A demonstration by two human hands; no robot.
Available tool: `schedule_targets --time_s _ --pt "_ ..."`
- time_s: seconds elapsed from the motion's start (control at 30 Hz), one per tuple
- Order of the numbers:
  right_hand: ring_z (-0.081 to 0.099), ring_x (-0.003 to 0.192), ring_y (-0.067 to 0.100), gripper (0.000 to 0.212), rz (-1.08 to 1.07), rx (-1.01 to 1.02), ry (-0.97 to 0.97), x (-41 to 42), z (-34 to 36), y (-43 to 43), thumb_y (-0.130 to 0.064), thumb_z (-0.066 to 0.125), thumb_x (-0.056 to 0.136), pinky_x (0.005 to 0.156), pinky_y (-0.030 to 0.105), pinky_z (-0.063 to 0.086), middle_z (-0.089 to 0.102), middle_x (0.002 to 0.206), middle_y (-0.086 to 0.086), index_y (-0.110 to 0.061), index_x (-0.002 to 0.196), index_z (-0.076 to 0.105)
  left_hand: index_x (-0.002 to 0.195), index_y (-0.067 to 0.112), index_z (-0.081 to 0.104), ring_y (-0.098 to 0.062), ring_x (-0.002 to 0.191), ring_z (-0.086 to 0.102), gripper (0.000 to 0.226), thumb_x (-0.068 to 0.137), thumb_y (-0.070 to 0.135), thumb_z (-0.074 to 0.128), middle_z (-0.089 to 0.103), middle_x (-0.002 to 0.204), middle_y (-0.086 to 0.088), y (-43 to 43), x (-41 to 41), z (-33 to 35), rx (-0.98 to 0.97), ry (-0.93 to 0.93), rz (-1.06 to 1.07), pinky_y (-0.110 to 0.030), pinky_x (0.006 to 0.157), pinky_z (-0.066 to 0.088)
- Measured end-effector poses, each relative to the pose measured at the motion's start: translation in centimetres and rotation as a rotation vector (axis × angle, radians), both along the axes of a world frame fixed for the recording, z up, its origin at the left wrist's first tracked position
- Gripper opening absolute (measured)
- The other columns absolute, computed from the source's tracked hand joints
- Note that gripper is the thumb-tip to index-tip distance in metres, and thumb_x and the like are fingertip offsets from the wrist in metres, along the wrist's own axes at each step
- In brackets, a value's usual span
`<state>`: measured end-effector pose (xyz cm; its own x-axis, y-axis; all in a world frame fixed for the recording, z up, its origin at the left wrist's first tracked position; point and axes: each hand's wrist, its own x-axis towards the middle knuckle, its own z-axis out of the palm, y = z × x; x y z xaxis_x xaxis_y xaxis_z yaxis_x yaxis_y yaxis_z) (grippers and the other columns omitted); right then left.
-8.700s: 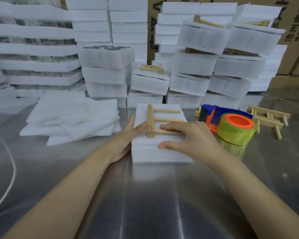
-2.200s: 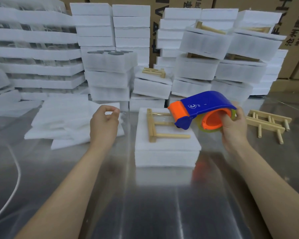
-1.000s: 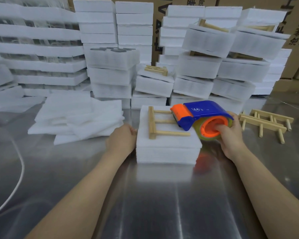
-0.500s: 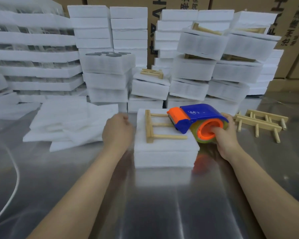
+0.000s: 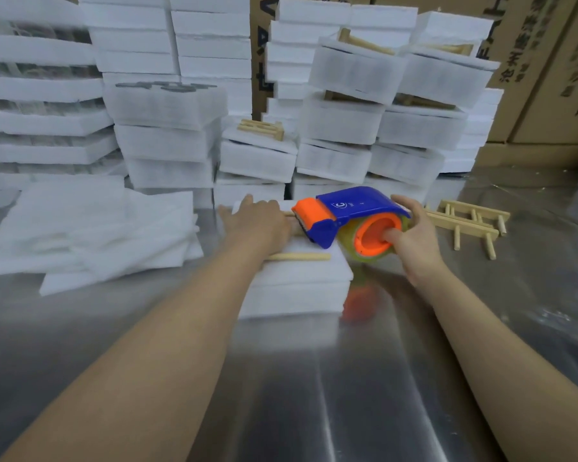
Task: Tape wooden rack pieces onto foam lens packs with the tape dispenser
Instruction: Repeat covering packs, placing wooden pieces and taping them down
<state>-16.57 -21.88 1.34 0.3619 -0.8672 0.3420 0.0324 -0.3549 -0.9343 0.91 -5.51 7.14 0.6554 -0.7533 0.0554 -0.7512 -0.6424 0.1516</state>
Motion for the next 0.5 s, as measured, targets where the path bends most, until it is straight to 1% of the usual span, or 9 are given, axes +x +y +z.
schedule_targets --time_s 0.1,0.17,0.2,0.27,0.33,0.4,0.43,0.47,0.5 --pt "0.066 0.075 0.003 0.072 0.02 -0.032 0.035 -1.4 -0.2 -1.4 0.015 0.059 0.074 0.063 0.021 0.055 0.064 0.092 -0.008 -0.032 0.128 0.052 0.13 0.016 0.045 -0.024 0.141 0.023 0.038 0.096 0.017 0.029 0.044 0.141 -0.003 0.1 0.2 0.0 -0.011 0.03 0.015 -0.05 0.112 0.019" --pt "0.062 0.062 -0.001 0.075 -0.01 -0.039 0.062 -2.8 -0.2 -2.5 0.02 0.056 0.073 0.057 0.015 0.052 0.063 0.088 -0.003 -0.026 0.133 0.051 0.128 0.016 0.045 -0.028 0.13 0.037 0.036 0.096 0.016 0.029 0.049 0.134 -0.004 0.1 0.1 0.1 -0.005 0.05 0.025 -0.046 0.11 0.024" --pt "0.06 0.06 -0.001 0.076 -0.037 -0.034 0.06 -3.5 -0.1 -3.1 0.021 0.055 0.073 0.056 0.013 0.051 0.062 0.089 0.001 -0.024 0.134 0.051 0.129 0.017 0.045 -0.029 0.129 0.039 0.037 0.096 0.016 0.028 0.05 0.133 -0.003 0.1 0.1 0.1 0.005 0.05 0.027 -0.048 0.112 0.022" --pt "0.06 0.061 -0.004 0.074 -0.08 -0.041 0.056 -5.0 -0.1 -4.1 0.022 0.053 0.075 0.056 0.01 0.05 0.062 0.092 0.0 -0.02 0.135 0.051 0.133 0.017 0.043 -0.029 0.137 0.03 0.04 0.096 0.017 0.026 0.047 0.139 -0.003 -0.1 0.0 0.0 0.032 0.027 0.033 -0.055 0.116 0.007" --pt "0.061 0.071 -0.009 0.068 -0.079 -0.092 0.086 -5.8 -0.1 -4.4 0.022 0.048 0.077 0.061 0.006 0.048 0.061 0.101 -0.004 -0.018 0.133 0.053 0.14 0.016 0.036 -0.028 0.147 0.01 0.046 0.096 0.018 0.024 0.037 0.15 -0.004 -0.3 -0.2 -0.1 0.08 -0.021 0.039 -0.059 0.115 -0.007" --pt "0.06 0.083 -0.006 0.06 -0.05 -0.093 0.09 -5.7 -0.4 -4.5 0.018 0.044 0.082 0.071 0.009 0.048 0.062 0.107 -0.003 -0.019 0.127 0.055 0.145 0.014 0.031 -0.026 0.149 -0.002 0.05 0.096 0.019 0.022 0.033 0.154 -0.006 -0.6 -0.4 0.0 0.148 -0.085 0.05 -0.059 0.112 -0.016" --pt "0.06 0.083 -0.003 0.054 -0.018 -0.049 0.073 -5.4 -0.4 -4.4 0.016 0.043 0.084 0.076 0.016 0.049 0.063 0.103 -0.002 -0.02 0.122 0.056 0.145 0.012 0.032 -0.026 0.149 -0.001 0.051 0.096 0.021 0.021 0.035 0.153 -0.007 -0.7 -0.6 0.1 0.179 -0.114 0.057 -0.058 0.111 -0.018" --pt "0.06 0.081 0.001 0.049 0.013 -0.004 0.059 -5.3 -0.5 -4.5 0.015 0.042 0.085 0.078 0.024 0.048 0.065 0.096 -0.003 -0.02 0.115 0.058 0.142 0.011 0.038 -0.027 0.149 0.005 0.05 0.096 0.023 0.022 0.039 0.15 -0.009 -0.9 -0.9 0.3 0.202 -0.136 0.065 -0.057 0.111 -0.02" --pt "0.062 0.078 0.003 0.048 0.039 0.026 0.048 -5.2 -0.5 -4.6 0.016 0.042 0.084 0.079 0.029 0.047 0.065 0.089 -0.004 -0.021 0.109 0.06 0.135 0.01 0.047 -0.028 0.147 0.015 0.048 0.097 0.026 0.022 0.047 0.143 -0.011 -1.3 -1.2 0.6 0.211 -0.146 0.073 -0.055 0.112 -0.02"
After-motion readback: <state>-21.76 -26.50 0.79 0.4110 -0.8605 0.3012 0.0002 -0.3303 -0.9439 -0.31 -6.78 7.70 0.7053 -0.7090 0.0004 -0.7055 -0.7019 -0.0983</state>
